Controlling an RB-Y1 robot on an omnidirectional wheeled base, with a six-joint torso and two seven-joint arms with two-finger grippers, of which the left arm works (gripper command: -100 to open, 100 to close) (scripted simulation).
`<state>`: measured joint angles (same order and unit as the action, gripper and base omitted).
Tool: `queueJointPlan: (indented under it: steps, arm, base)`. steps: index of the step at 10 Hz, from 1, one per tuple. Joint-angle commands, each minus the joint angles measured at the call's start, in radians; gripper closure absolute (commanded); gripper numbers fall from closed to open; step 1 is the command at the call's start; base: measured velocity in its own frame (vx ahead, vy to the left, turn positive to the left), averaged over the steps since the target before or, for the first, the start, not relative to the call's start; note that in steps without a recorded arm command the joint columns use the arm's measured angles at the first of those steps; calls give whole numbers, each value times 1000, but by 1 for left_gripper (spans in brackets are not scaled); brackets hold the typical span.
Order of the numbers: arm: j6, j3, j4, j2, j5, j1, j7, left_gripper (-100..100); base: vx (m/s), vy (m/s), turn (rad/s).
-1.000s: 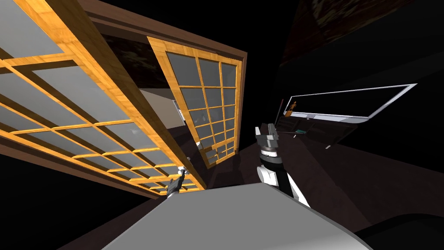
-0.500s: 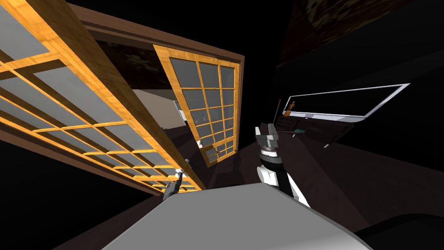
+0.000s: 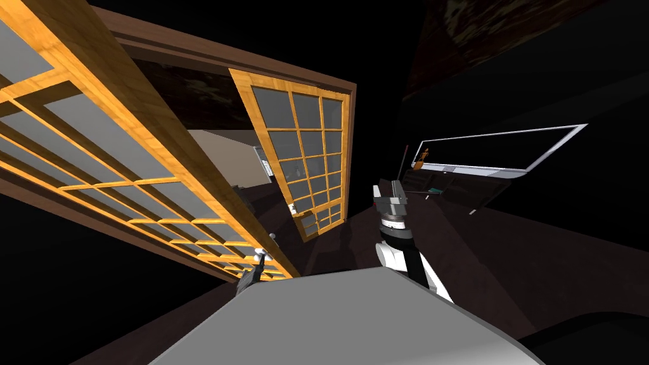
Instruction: Pull the door open
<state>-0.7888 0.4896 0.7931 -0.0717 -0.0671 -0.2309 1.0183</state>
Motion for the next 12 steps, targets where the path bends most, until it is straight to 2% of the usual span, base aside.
queueJointPlan:
  steps: [1,2,4,5,10,12]
  arm:
    - [8,14,-39,-23,13,-3,-18,100]
    - [7,10,-42,-28,26,-9,-52,100]
    - [7,8,-43,-31,32,-12,-69,100]
    - [6,3,-45,-36,46,-17,-106,100]
    - [2,-12,-50,-49,84,-26,-206,100]
    - [2,-16,-51,-52,91,-27,-226,100]
  base:
    - [-39,-12,2]
    - [-51,-13,-33]
    - [-56,-8,-2]
    - [-47,0,-40]
    - [-46,0,-32]
    - [-24,-1,-3]
